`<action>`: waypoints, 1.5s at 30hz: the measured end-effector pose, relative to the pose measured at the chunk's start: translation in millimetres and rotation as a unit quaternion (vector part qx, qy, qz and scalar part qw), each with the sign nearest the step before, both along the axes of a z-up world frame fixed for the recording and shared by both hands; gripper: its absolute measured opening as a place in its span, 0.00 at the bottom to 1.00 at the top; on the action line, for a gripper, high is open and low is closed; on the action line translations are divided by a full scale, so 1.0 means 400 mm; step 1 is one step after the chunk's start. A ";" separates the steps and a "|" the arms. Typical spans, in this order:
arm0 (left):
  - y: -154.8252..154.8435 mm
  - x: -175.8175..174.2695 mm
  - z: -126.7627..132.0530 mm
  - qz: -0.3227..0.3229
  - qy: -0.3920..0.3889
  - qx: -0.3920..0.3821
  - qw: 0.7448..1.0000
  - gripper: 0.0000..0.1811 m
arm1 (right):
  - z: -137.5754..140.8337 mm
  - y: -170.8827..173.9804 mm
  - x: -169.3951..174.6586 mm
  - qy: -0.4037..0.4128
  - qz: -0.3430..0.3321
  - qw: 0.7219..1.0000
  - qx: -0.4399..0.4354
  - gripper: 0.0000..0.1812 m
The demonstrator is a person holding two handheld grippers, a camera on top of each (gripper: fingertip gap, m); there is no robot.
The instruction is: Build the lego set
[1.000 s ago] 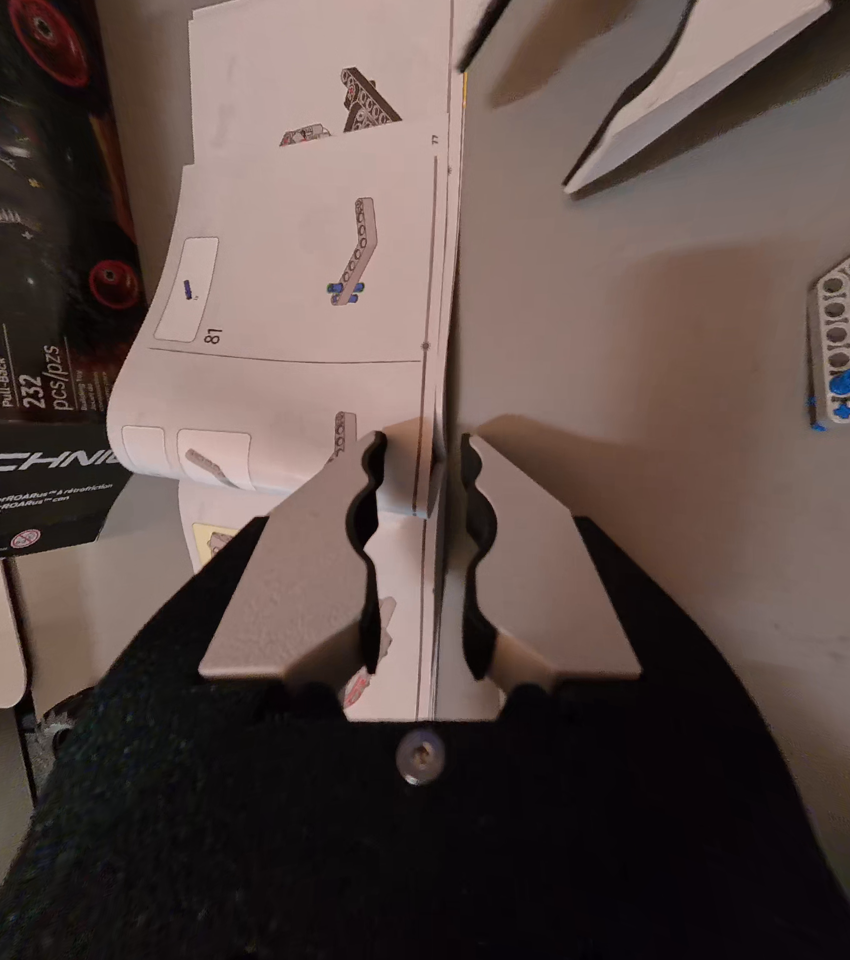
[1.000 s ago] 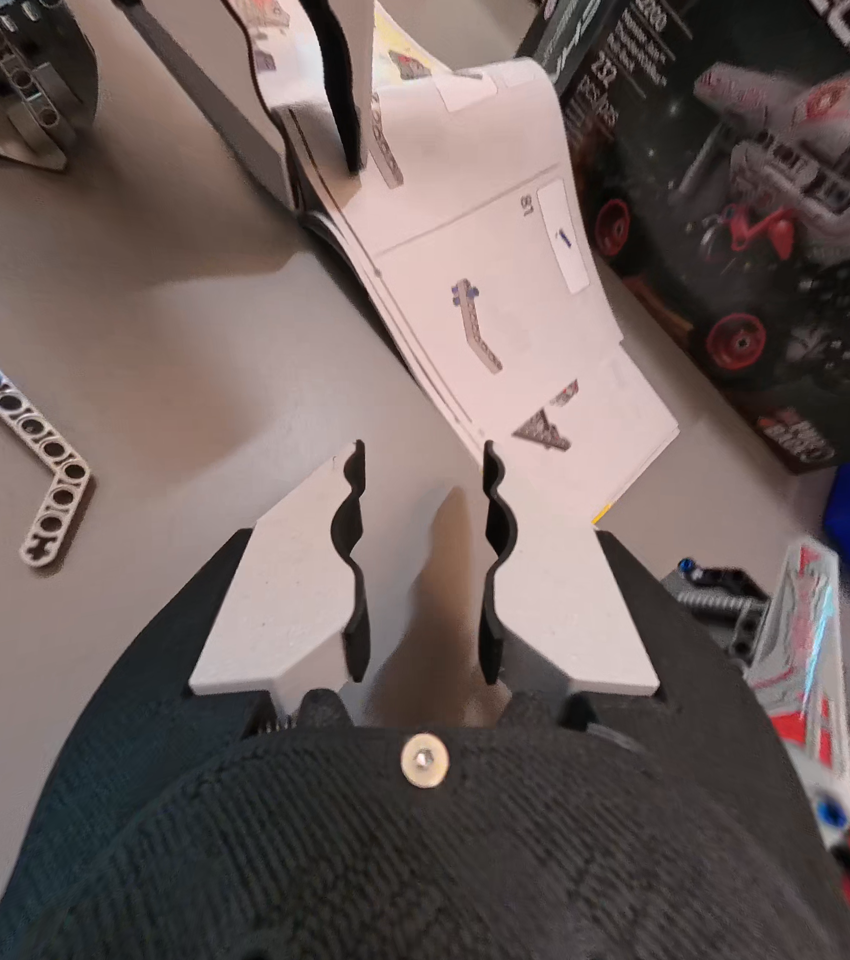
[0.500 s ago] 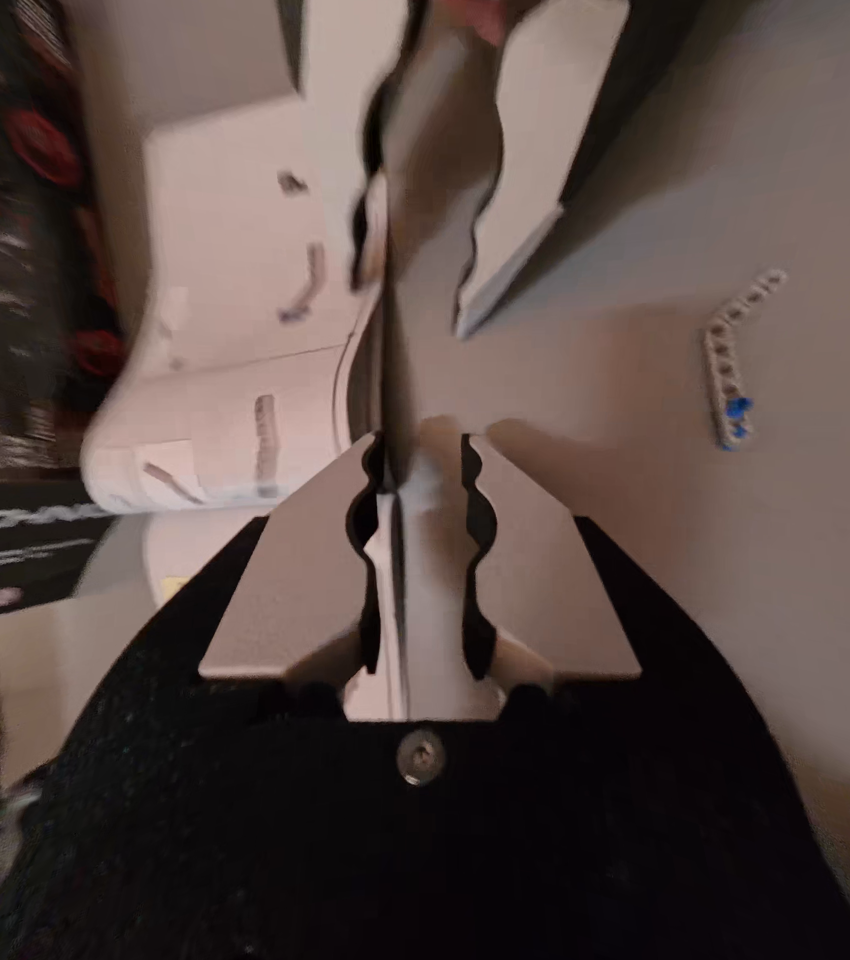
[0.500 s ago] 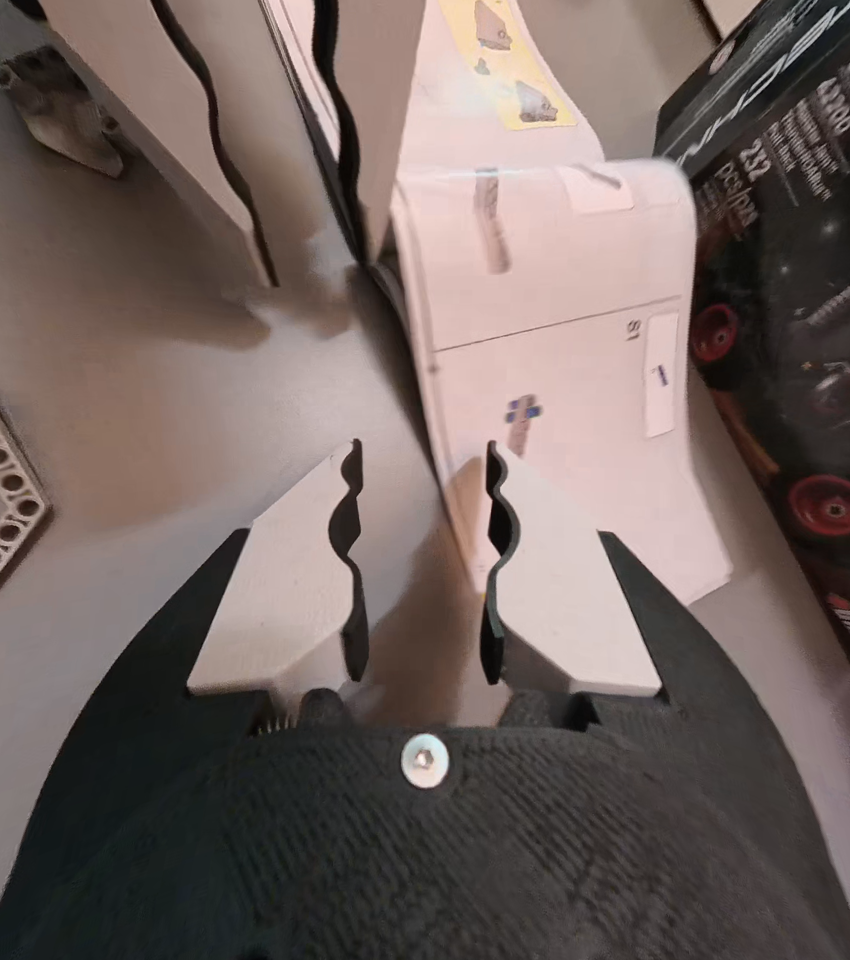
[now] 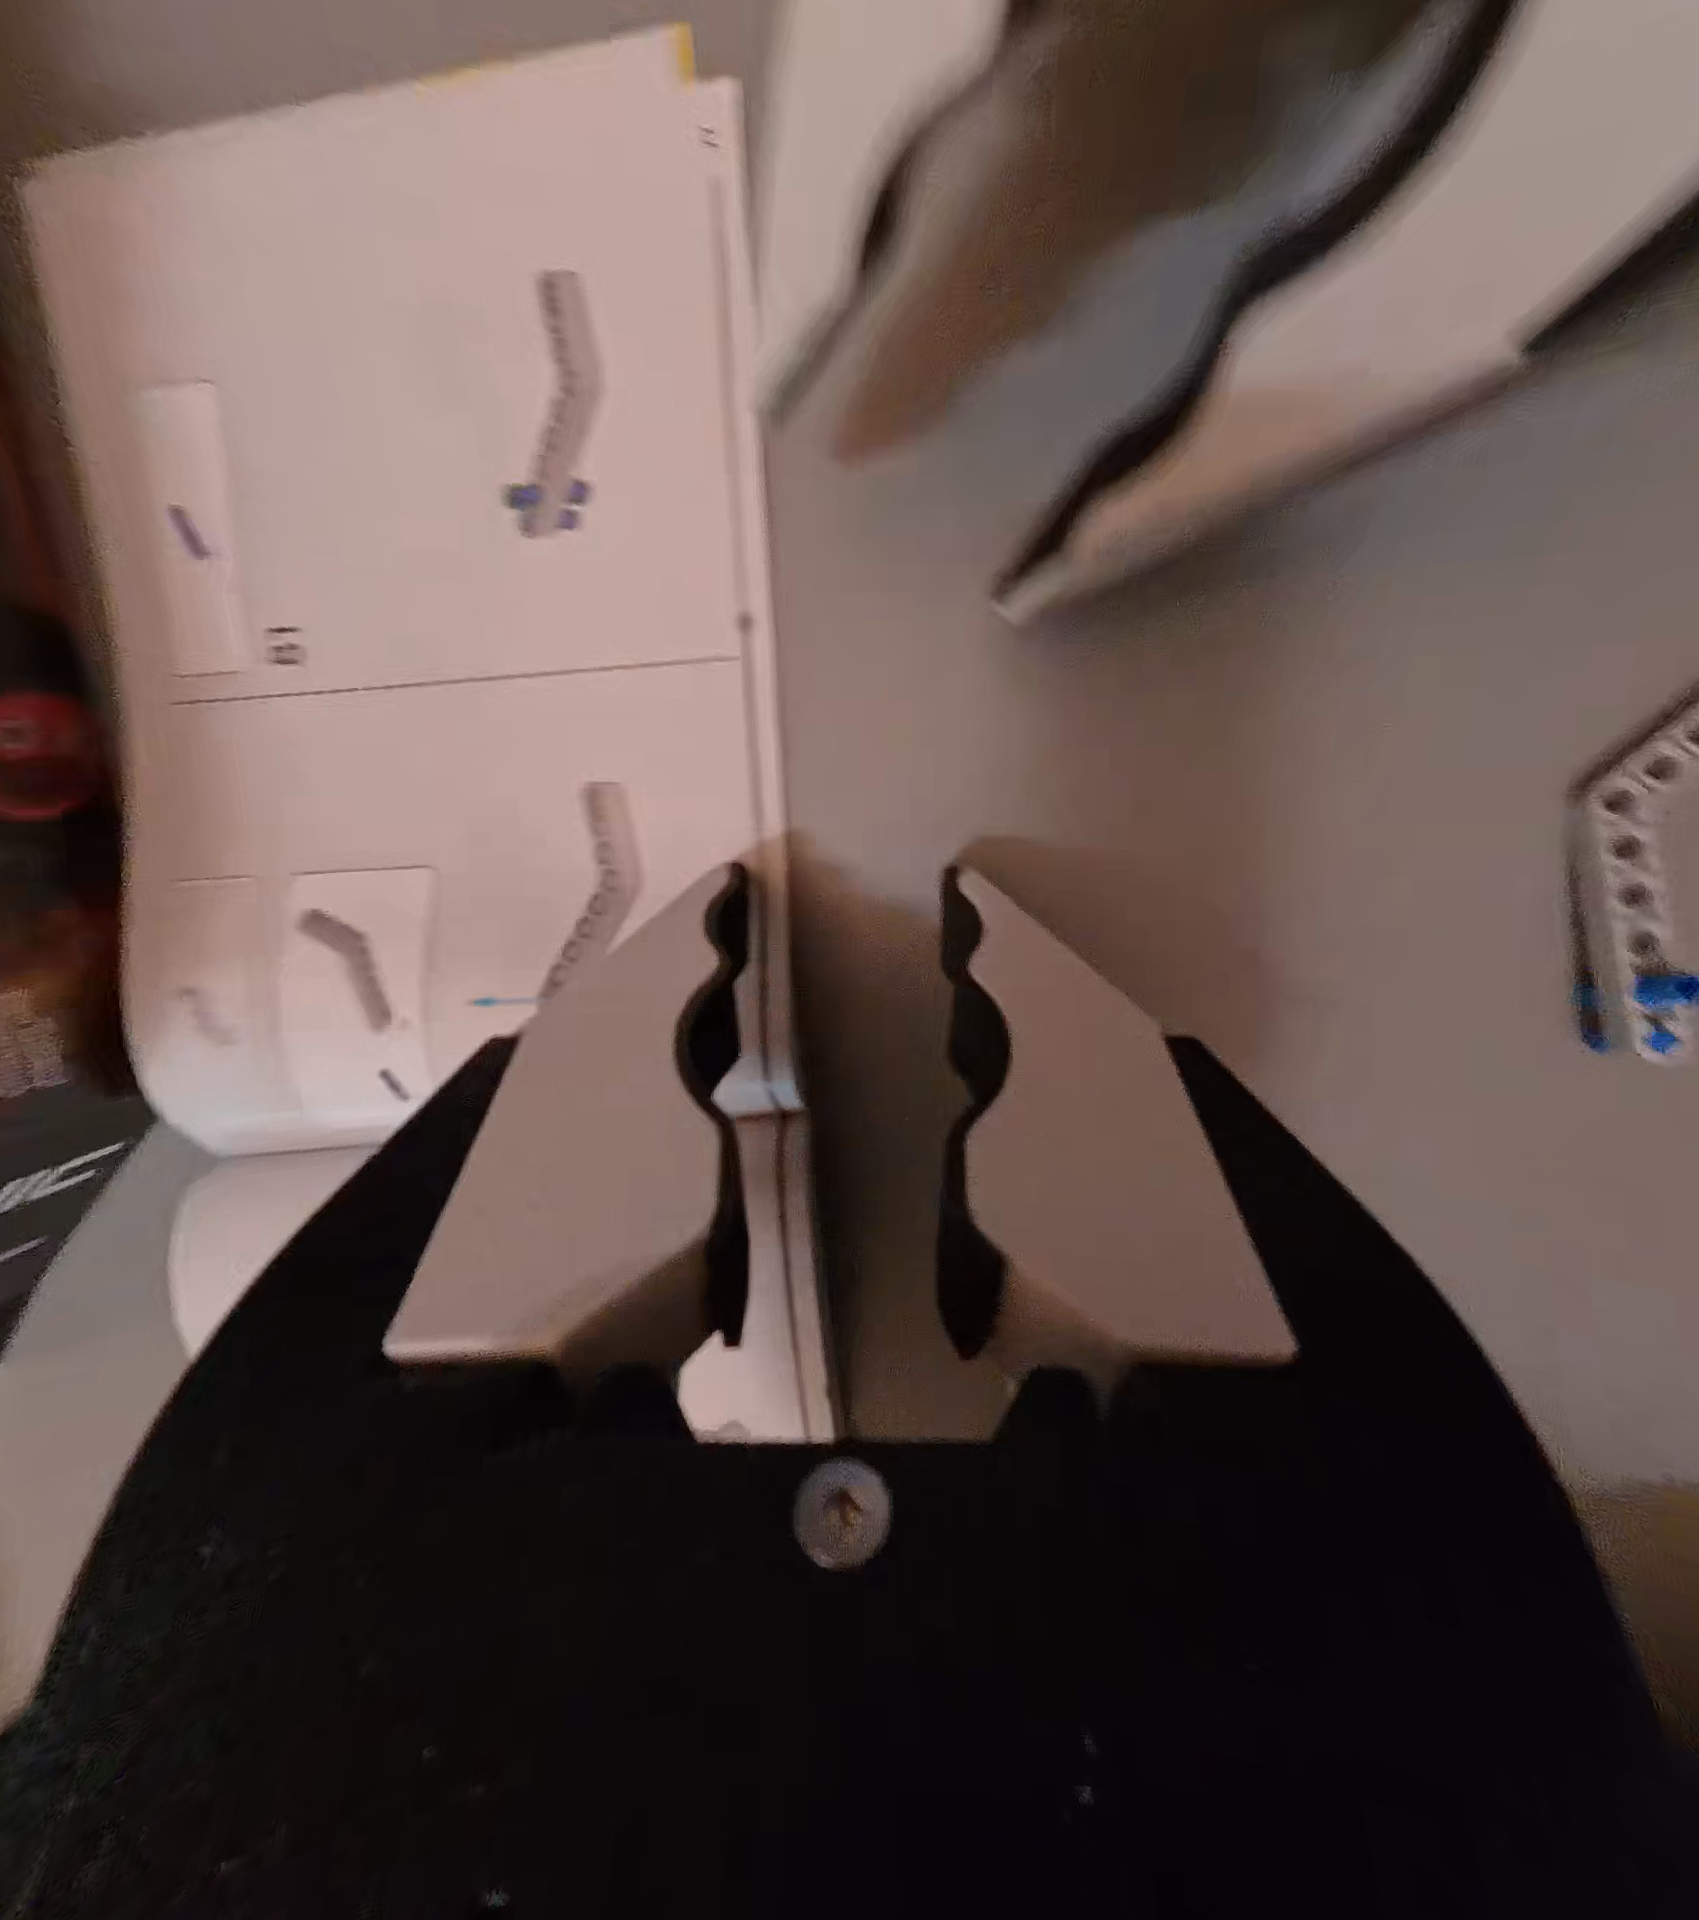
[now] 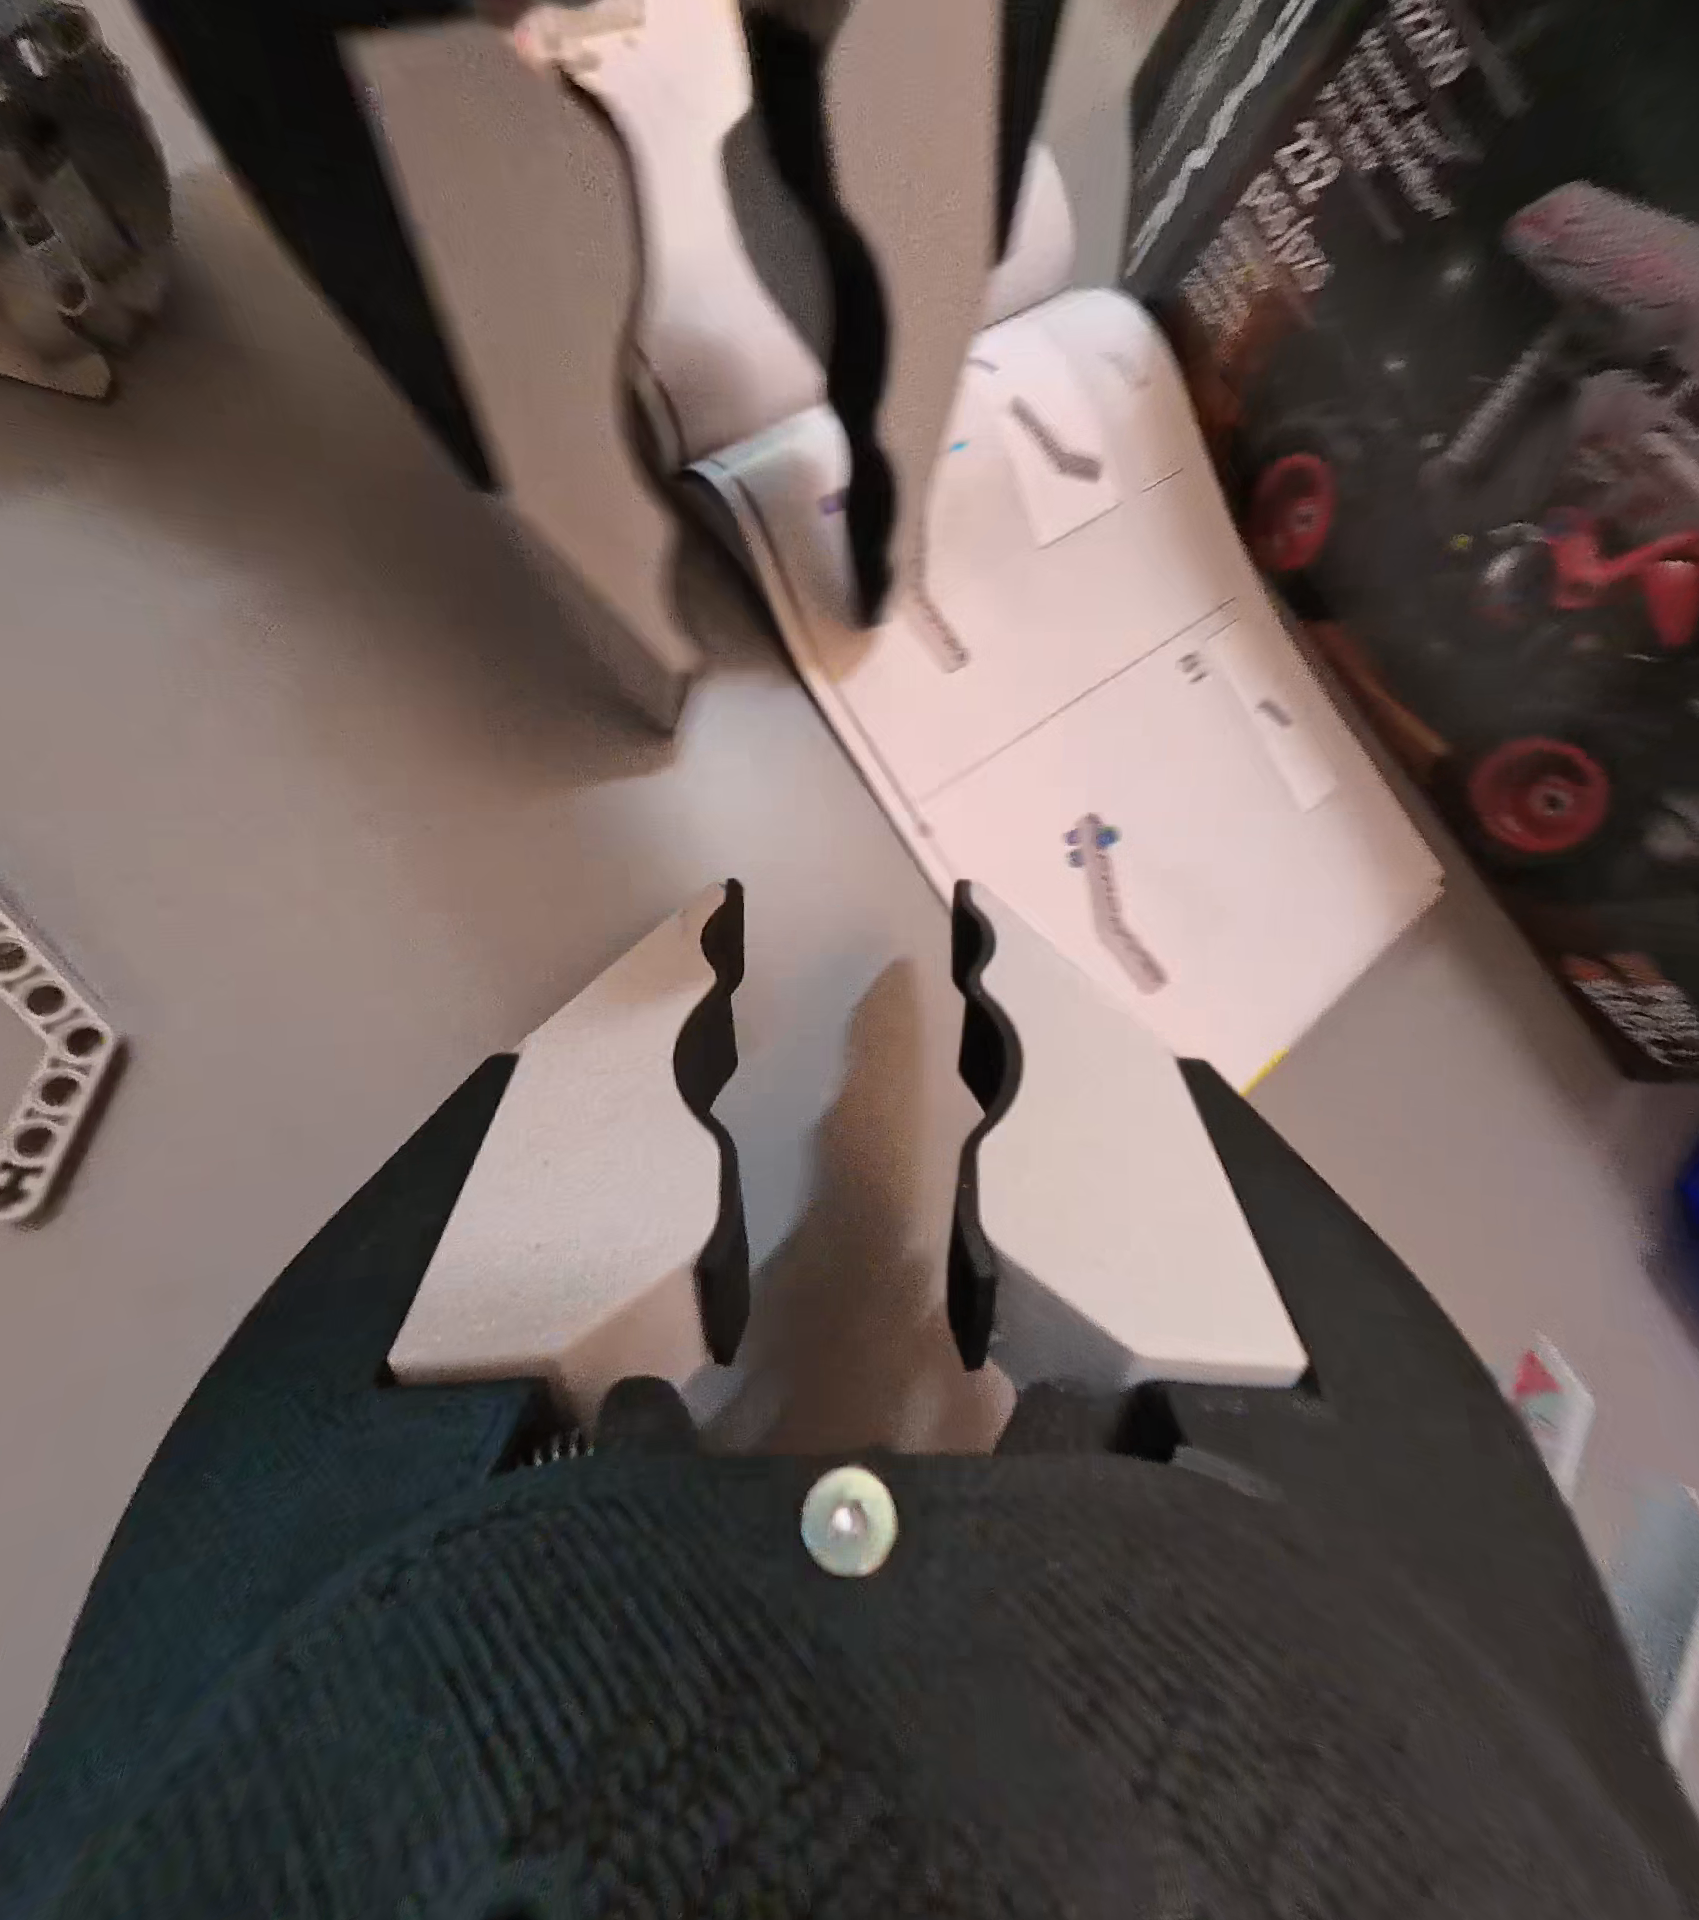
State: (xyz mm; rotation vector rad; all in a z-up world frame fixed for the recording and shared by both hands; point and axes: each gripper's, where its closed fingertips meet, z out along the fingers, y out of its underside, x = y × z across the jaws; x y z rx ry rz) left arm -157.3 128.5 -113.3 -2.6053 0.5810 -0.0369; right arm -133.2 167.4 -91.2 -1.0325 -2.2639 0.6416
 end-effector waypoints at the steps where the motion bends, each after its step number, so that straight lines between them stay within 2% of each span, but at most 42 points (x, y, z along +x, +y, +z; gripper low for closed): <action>1: -0.006 0.009 -0.001 -0.012 -0.007 -0.002 1.000 0.14 | 0.009 0.014 -0.003 0.011 -0.005 1.000 0.008 0.22; 3: -0.020 0.028 -0.004 -0.036 -0.036 -0.011 0.999 0.04 | 0.018 0.033 -0.009 0.025 -0.004 0.999 0.021 0.25; 5: -0.023 0.008 -0.004 -0.025 -0.024 -0.015 0.999 0.00 | 0.003 0.036 -0.005 0.008 0.017 0.999 0.041 0.28; 6: -0.023 0.005 0.002 -0.034 -0.007 -0.007 0.999 0.01 | -0.001 0.048 -0.008 0.005 0.012 0.998 0.062 0.29; 8: 0.026 0.019 0.063 -0.049 0.003 0.092 0.995 0.04 | -0.001 0.057 -0.013 0.005 0.010 0.996 0.088 0.30; 9: 0.053 0.012 0.096 -0.027 0.001 0.135 0.990 0.09 | 0.000 0.050 -0.015 0.007 0.011 0.996 0.083 0.30; 11: 0.078 -0.042 0.108 0.024 0.035 0.154 0.987 0.25 | 0.003 0.039 -0.014 0.008 0.010 0.998 0.066 0.30; 13: 0.056 -0.090 0.055 0.043 0.071 0.087 0.993 0.34 | 0.006 0.043 -0.018 0.012 0.004 0.998 0.061 0.30; 14: 0.032 -0.095 0.022 0.044 0.068 0.036 0.996 0.34 | 0.004 0.047 -0.019 0.011 0.003 0.998 0.063 0.30; 15: 0.020 -0.086 0.009 0.042 0.050 0.013 0.998 0.30 | 0.001 0.053 -0.020 0.006 0.002 0.998 0.067 0.31; 17: -0.010 -0.043 -0.002 0.002 0.005 -0.021 1.000 0.29 | -0.007 0.061 -0.018 -0.009 0.003 0.997 0.071 0.33; 21: -0.037 -0.016 -0.004 -0.038 -0.022 -0.025 0.999 0.17 | -0.021 0.064 -0.011 -0.029 0.029 0.996 0.078 0.36; 24: -0.044 -0.018 -0.004 -0.047 -0.029 -0.014 0.998 0.17 | -0.023 0.057 -0.008 -0.032 0.053 0.995 0.081 0.35; 27: -0.062 -0.025 -0.004 -0.056 -0.030 -0.022 0.998 0.17 | -0.033 0.043 0.020 -0.066 0.083 0.991 0.084 0.24; 29: -0.069 -0.031 -0.004 -0.056 -0.026 -0.024 0.998 0.17 | -0.036 0.050 0.043 -0.089 0.091 0.986 0.103 0.21; 33: -0.071 -0.033 -0.004 -0.059 -0.028 -0.025 0.998 0.17 | -0.038 0.051 0.066 -0.110 0.101 0.982 0.117 0.22; 36: -0.071 -0.034 -0.003 -0.061 -0.032 -0.026 0.997 0.16 | -0.037 0.063 0.058 -0.120 0.075 0.985 0.099 0.26; 40: -0.076 -0.037 -0.005 -0.067 -0.024 -0.031 0.997 0.00 | -0.047 0.048 0.074 -0.158 0.077 0.983 0.051 0.16; 41: -0.076 -0.037 -0.005 -0.066 -0.024 -0.028 0.997 0.00 | -0.048 0.048 0.070 -0.158 0.069 0.984 0.042 0.16; 45: -0.077 -0.035 -0.005 -0.071 -0.013 -0.019 0.997 0.00 | -0.055 0.020 0.066 -0.149 0.091 0.984 0.036 0.02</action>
